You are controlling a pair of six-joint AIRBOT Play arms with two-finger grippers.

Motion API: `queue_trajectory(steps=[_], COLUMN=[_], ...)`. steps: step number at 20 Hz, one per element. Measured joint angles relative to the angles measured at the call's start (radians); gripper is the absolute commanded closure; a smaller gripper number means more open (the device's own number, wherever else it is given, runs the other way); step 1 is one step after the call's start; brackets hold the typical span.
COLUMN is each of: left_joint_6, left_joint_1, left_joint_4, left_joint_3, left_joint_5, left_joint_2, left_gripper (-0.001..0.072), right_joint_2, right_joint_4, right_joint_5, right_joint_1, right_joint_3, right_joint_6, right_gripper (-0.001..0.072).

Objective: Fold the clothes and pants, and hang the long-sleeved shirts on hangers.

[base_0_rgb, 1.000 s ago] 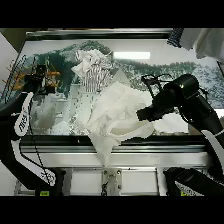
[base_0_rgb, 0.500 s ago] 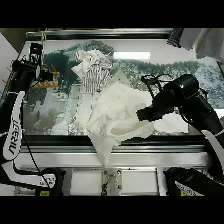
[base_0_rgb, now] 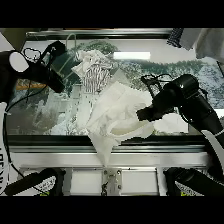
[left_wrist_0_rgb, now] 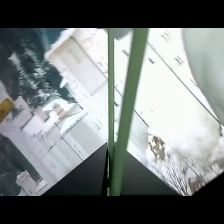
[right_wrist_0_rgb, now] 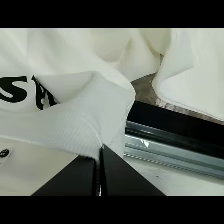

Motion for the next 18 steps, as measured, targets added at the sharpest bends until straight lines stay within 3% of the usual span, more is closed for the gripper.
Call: queue_trajectory(steps=[9, 14, 18], left_joint_6=[0.315, 0.459, 0.516], left_joint_1=[0.003, 0.083, 0.145], left_joint_4=[-0.121, -0.229, -0.282], left_joint_3=[-0.040, -0.225, -0.384], left_joint_5=[-0.307, -0.375, -0.386], left_joint_2=[0.081, 0.180, 0.278], left_gripper=[0.0696, 0.0697, 0.0696], right_joint_2=[0.000, 0.000, 0.000], right_joint_4=[0.000, 0.000, 0.000], right_joint_5=[0.000, 0.000, 0.000], right_joint_1=[0.000, 0.000, 0.000], right_joint_3=[0.000, 0.000, 0.000], right_joint_6=[0.000, 0.000, 0.000], right_gripper=[0.0691, 0.0691, 0.0691])
